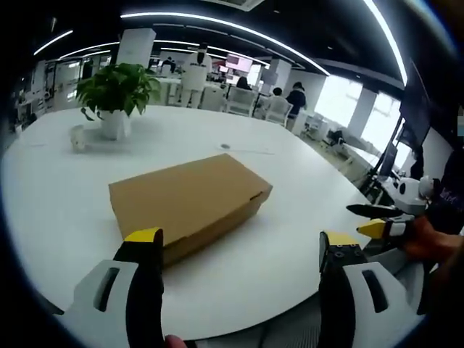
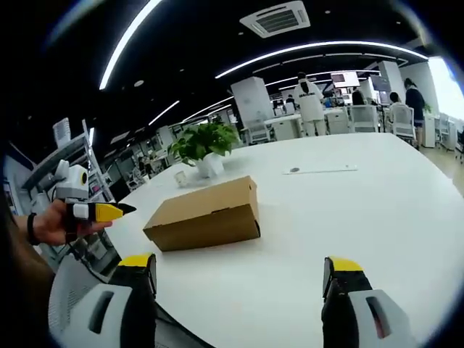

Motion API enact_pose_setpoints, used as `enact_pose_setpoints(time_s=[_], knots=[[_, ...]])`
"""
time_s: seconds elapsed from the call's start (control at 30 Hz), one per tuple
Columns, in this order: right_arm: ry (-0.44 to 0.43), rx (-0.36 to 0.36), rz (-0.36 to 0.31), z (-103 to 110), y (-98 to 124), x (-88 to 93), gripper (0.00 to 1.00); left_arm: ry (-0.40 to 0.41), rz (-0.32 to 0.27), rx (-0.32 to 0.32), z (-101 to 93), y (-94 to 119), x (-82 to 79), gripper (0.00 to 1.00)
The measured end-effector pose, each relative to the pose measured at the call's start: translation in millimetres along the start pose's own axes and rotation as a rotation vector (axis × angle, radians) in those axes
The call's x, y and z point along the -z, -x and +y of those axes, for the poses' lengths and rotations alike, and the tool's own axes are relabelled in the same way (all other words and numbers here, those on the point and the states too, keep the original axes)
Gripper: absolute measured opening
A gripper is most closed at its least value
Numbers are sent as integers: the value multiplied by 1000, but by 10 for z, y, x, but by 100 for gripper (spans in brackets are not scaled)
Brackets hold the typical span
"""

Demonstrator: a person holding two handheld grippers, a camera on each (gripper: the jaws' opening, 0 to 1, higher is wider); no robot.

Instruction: Operate the shoe box by opening the lid, removing the specified soft item, and placing it in the target area until the item is outside and the box remains undamaged.

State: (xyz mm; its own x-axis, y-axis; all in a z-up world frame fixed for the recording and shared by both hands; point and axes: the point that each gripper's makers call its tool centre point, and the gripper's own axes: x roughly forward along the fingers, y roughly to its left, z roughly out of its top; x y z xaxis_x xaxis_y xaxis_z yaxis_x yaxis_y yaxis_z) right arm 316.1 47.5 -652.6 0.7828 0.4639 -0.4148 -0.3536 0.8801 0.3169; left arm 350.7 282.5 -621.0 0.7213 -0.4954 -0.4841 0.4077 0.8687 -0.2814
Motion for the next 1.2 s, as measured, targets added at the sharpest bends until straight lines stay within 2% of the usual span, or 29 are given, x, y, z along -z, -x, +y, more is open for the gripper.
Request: enact_pose_setpoints(time_s=[0.5, 1.2], knots=[[-2, -10, -1, 31, 8, 6, 95, 22, -4, -28, 81, 103, 79, 88], [1, -7, -2, 40, 14, 3, 95, 27, -5, -36, 116, 145, 112, 88]])
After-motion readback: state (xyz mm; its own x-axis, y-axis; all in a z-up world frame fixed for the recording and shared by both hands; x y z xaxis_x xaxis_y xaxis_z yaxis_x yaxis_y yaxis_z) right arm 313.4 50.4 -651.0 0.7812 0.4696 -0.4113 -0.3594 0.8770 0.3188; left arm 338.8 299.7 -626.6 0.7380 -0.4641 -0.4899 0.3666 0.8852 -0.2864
